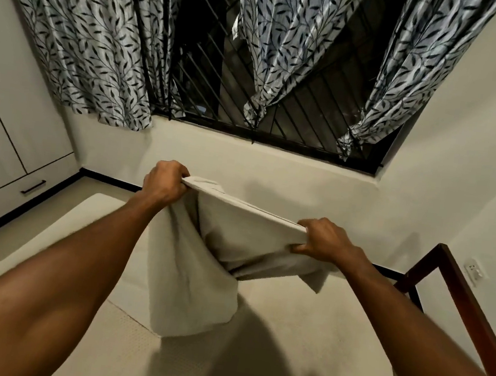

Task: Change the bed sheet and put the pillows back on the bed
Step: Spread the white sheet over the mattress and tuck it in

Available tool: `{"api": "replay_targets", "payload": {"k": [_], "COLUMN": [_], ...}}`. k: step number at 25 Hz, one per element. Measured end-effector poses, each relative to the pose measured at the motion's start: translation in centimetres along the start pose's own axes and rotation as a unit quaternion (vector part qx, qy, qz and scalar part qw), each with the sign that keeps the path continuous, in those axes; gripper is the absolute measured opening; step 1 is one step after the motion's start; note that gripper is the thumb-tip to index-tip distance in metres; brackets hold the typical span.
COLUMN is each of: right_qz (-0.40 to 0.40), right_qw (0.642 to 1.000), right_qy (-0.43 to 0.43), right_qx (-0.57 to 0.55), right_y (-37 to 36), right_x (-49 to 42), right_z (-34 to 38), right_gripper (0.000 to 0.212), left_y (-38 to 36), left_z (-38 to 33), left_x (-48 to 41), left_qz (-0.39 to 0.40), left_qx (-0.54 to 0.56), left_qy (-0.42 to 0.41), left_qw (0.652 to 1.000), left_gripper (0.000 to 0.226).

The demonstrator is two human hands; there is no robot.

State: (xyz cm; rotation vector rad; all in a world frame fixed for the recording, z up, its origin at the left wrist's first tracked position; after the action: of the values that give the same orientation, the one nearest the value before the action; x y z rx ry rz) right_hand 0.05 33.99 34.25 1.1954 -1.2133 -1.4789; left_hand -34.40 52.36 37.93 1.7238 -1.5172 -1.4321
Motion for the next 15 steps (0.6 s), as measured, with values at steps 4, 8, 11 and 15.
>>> {"api": "replay_targets", "payload": {"k": [4, 8, 11, 15], "right_qz": [-0.090, -0.259, -0.270, -0.248], "right_qw": [0.986, 0.931, 0.923, 0.933], "right_qy": [-0.142, -0.241, -0.262, -0.256], "right_qx": [0.000, -0.095, -0.081, -0.037], "right_y": [3.0, 7.4, 8.1, 9.3], "right_x": [-2.5, -2.2, -1.7, -2.0], "right_z": [-2.9, -6.9, -9.0, -9.6], "right_gripper": [0.025, 0.036, 0.036, 0.034], "left_y": [1.4, 2.0, 1.7, 1.7], "left_z": [-1.9, 2.3, 4.8, 3.8], "left_x": [-1.4, -2.3, -2.0, -2.7], "left_qz": [-0.025, -0.011, -0.006, -0.019], "left_qx": [0.026, 0.005, -0.025, -0.097], "left_qy": [-0.019, -0.010, 0.027, 0.039], "left_qw": [0.999, 1.000, 0.999, 0.994], "left_gripper": [0.027, 0.015, 0.012, 0.014]}}
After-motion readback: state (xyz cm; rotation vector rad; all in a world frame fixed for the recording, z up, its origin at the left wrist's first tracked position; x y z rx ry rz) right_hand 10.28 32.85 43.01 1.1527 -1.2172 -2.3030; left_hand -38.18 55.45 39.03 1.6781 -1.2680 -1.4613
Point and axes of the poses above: each hand's wrist, its own x-axis away from the middle knuckle, its own y-axis out of the back of the hand, z = x × y, the point moved 3 cm from there along -x, towards the middle knuckle, and after that the axes turned 12 degrees about -z, right-handed, at the moved point
